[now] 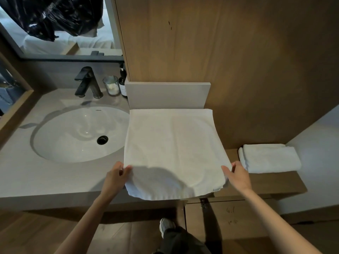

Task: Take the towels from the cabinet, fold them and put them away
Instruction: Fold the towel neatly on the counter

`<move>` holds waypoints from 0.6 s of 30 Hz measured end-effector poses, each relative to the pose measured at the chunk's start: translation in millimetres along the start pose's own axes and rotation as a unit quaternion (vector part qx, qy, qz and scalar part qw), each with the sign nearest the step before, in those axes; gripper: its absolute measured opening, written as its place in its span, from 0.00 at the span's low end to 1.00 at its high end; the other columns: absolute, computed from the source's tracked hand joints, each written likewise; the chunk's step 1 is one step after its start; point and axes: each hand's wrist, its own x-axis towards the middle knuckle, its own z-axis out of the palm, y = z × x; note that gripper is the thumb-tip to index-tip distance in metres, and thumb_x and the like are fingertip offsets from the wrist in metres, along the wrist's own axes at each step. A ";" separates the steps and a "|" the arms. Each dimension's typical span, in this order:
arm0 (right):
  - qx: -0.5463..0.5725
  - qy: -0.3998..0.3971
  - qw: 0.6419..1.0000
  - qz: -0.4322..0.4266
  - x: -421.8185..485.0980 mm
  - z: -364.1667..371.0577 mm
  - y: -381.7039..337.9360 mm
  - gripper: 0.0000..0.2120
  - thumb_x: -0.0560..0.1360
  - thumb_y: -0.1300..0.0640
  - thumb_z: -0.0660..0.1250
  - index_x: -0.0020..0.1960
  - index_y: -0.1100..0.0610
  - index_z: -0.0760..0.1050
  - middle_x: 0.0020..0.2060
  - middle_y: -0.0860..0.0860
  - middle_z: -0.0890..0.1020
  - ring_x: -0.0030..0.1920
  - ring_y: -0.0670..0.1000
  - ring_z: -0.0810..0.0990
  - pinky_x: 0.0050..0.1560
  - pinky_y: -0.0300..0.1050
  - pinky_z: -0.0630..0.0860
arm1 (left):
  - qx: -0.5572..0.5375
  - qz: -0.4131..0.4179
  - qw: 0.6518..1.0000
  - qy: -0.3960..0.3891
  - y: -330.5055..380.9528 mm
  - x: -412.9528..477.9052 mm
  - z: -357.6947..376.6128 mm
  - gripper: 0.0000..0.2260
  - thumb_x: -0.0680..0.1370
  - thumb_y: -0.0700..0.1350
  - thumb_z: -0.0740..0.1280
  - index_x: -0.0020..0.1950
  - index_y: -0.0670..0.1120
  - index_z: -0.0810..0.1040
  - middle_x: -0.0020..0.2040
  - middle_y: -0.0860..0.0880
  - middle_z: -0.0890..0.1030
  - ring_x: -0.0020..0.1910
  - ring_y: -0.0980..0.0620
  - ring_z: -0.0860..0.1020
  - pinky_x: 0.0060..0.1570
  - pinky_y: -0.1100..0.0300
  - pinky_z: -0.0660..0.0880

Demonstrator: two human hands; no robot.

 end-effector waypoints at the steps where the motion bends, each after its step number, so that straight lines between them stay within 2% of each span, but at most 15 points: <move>1: -0.006 0.006 1.000 -0.024 -2.8 -2.4 -1.5 0.13 0.79 0.48 0.64 0.52 0.58 0.68 0.41 0.52 0.77 0.37 0.48 0.76 0.33 0.39 0.71 | -0.001 0.000 1.000 0.000 -0.1 -1.4 0.6 0.12 0.81 0.48 0.62 0.42 0.43 0.67 0.36 0.46 0.74 0.34 0.49 0.73 0.31 0.59 0.71; 5: 0.001 0.039 0.995 -0.090 -10.0 -12.2 -13.3 0.09 0.81 0.50 0.61 0.51 0.55 0.66 0.35 0.51 0.77 0.32 0.52 0.78 0.30 0.43 0.73 | -0.033 0.003 0.999 0.014 10.3 -1.9 -0.4 0.09 0.82 0.46 0.60 0.45 0.43 0.66 0.35 0.48 0.71 0.34 0.53 0.70 0.32 0.61 0.65; 8: 0.037 0.071 0.990 -0.115 -6.6 -17.7 -27.3 0.08 0.80 0.51 0.61 0.51 0.54 0.66 0.35 0.53 0.76 0.33 0.53 0.77 0.32 0.47 0.73 | -0.070 0.003 0.997 0.028 23.4 10.3 -9.6 0.10 0.82 0.48 0.60 0.46 0.42 0.67 0.34 0.48 0.70 0.34 0.51 0.69 0.34 0.57 0.65; 13: 0.106 0.109 0.983 -0.104 12.9 -21.7 -53.0 0.09 0.81 0.52 0.61 0.50 0.58 0.66 0.34 0.54 0.73 0.33 0.50 0.71 0.32 0.46 0.67 | -0.053 0.014 0.997 0.060 38.5 43.0 -22.7 0.12 0.81 0.52 0.59 0.49 0.43 0.68 0.34 0.44 0.72 0.32 0.49 0.68 0.34 0.55 0.66; 18: 0.064 0.100 0.990 -0.072 27.2 -12.3 -59.1 0.09 0.82 0.53 0.58 0.51 0.60 0.65 0.34 0.53 0.72 0.32 0.50 0.70 0.30 0.44 0.65 | -0.025 0.010 0.998 0.059 33.3 61.5 -16.2 0.11 0.82 0.51 0.58 0.52 0.43 0.68 0.35 0.43 0.75 0.36 0.45 0.73 0.39 0.52 0.67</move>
